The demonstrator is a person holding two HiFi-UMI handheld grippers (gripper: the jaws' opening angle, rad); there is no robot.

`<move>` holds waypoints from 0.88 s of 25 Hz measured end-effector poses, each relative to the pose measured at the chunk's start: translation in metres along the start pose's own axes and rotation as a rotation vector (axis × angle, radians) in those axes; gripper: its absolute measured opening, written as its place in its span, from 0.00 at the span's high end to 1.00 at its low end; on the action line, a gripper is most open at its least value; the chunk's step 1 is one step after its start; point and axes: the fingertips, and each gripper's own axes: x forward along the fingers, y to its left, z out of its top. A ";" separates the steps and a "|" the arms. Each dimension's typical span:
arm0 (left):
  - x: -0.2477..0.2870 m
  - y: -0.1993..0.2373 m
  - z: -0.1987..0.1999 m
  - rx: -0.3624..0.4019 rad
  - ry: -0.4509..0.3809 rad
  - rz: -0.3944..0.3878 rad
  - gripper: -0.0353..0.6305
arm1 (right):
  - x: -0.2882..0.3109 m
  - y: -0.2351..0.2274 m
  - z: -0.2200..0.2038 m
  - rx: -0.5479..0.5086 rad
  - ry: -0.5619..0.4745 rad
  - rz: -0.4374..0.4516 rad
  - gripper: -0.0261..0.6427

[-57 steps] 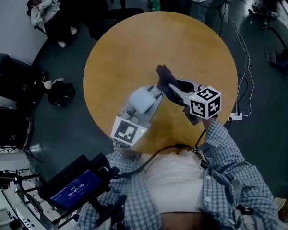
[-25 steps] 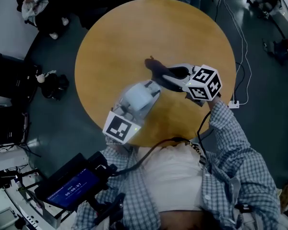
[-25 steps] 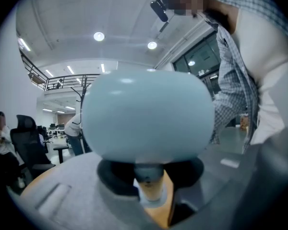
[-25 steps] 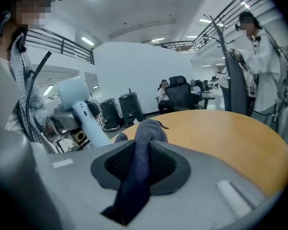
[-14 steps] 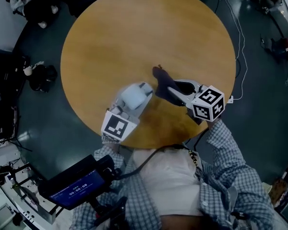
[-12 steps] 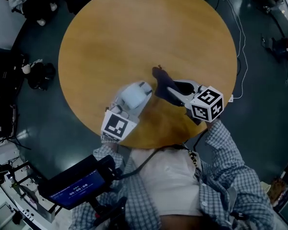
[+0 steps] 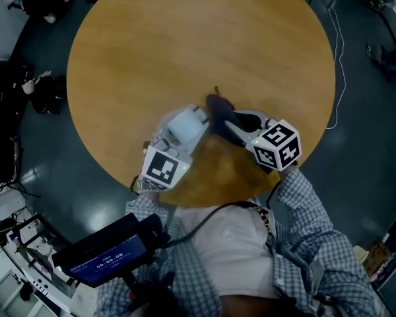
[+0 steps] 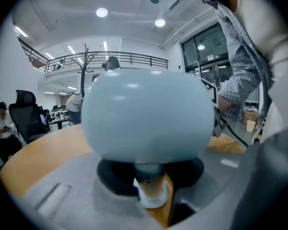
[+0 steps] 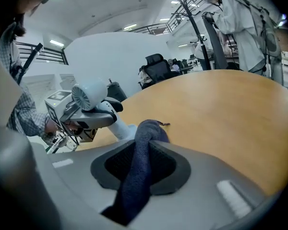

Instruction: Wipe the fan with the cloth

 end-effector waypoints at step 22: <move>0.013 0.004 -0.012 -0.076 -0.013 0.059 0.65 | -0.004 -0.017 -0.006 -0.016 -0.062 -0.084 0.61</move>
